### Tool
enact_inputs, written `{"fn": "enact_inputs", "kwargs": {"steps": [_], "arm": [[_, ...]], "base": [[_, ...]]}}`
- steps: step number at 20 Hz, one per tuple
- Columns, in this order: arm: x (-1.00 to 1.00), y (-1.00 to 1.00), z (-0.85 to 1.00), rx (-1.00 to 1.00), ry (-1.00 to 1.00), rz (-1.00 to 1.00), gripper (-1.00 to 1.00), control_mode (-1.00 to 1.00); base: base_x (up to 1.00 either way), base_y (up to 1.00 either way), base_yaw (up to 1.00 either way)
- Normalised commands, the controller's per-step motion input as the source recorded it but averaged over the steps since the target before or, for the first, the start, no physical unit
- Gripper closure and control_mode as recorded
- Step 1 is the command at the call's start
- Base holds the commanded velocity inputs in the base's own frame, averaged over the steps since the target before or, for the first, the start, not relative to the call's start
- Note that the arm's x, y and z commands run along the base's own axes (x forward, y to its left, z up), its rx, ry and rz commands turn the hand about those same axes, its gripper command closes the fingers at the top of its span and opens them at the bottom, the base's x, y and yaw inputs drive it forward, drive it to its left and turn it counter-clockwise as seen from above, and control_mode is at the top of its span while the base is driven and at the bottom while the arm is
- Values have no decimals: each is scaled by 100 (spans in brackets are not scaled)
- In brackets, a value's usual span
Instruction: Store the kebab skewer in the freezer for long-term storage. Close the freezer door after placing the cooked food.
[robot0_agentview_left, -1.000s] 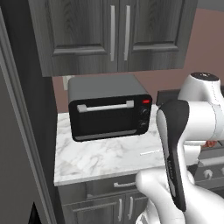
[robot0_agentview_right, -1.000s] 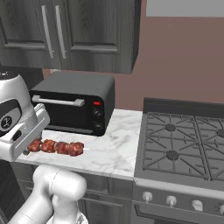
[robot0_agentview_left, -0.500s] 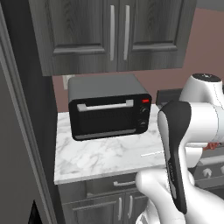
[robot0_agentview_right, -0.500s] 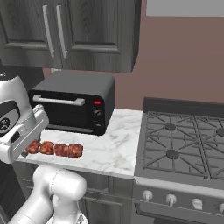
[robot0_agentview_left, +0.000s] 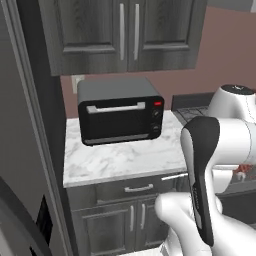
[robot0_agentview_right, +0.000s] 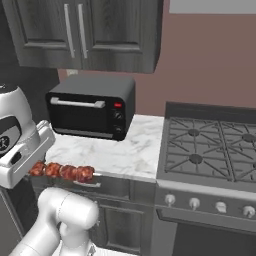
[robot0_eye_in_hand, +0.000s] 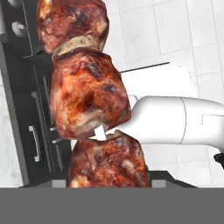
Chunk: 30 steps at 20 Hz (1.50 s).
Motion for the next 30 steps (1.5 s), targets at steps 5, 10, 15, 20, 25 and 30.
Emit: {"fn": "enact_inputs", "kwargs": {"steps": [5,10,15,20,25,30], "arm": [[0,0,0,0,0,0,100,100],[0,0,0,0,0,0,100,100],[0,0,0,0,0,0,100,100],[0,0,0,0,0,0,100,100],[0,0,0,0,0,0,100,100],[0,0,0,0,0,0,100,100]], "base": [[-70,0,0],[-76,0,0],[-73,0,0],[-63,14,0],[-50,42,2],[-42,50,1]]}}
